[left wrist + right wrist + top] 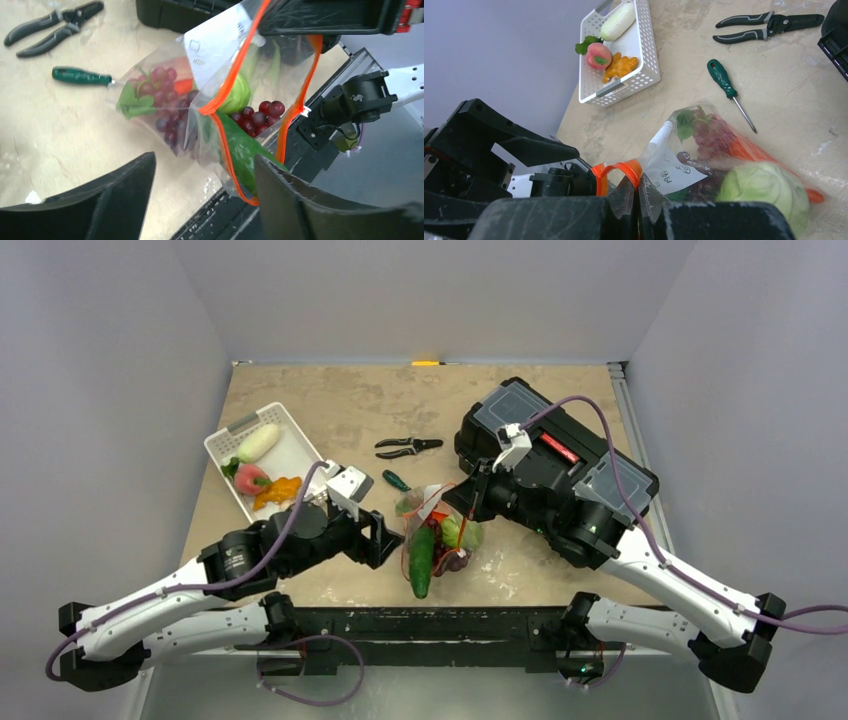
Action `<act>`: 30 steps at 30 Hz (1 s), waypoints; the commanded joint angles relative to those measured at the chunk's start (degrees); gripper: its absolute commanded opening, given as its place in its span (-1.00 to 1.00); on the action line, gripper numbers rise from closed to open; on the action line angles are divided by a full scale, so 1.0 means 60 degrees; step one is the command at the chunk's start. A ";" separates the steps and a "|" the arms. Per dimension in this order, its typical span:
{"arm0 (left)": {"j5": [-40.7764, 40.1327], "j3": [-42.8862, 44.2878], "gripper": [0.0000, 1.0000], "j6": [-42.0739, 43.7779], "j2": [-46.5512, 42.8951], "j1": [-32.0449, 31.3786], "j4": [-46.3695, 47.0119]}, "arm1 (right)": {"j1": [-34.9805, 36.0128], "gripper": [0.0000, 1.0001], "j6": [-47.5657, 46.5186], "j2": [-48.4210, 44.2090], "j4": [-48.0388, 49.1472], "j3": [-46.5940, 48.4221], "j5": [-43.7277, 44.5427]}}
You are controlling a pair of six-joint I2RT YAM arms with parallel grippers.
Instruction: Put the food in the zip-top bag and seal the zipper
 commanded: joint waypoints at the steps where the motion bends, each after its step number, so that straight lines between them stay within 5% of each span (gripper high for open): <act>1: -0.0399 -0.0165 0.28 -0.1819 -0.0222 0.0058 -0.0770 | -0.0014 -1.00 -0.0070 -0.0094 0.0939 0.0513 -0.0150; 13: 0.0204 -0.1113 -0.39 -0.2424 0.0647 0.0067 0.0502 | -0.0014 -1.00 -0.0018 -0.0101 0.1042 0.0439 -0.0364; 22: 0.1159 -0.1224 -0.40 -0.2057 0.1260 0.0065 0.0920 | -0.0014 -1.00 -0.0095 -0.0028 0.1049 0.0461 -0.0364; 25: 0.1263 -0.1367 -1.00 -0.2033 0.1013 0.0134 0.1142 | -0.0014 -1.00 -0.0264 0.0061 0.0905 0.0603 -0.0308; 30: 0.2703 -0.1351 -1.00 -0.2559 0.0354 0.0899 0.1856 | -0.0014 -1.00 -0.1173 0.0558 -0.0454 0.1751 0.0394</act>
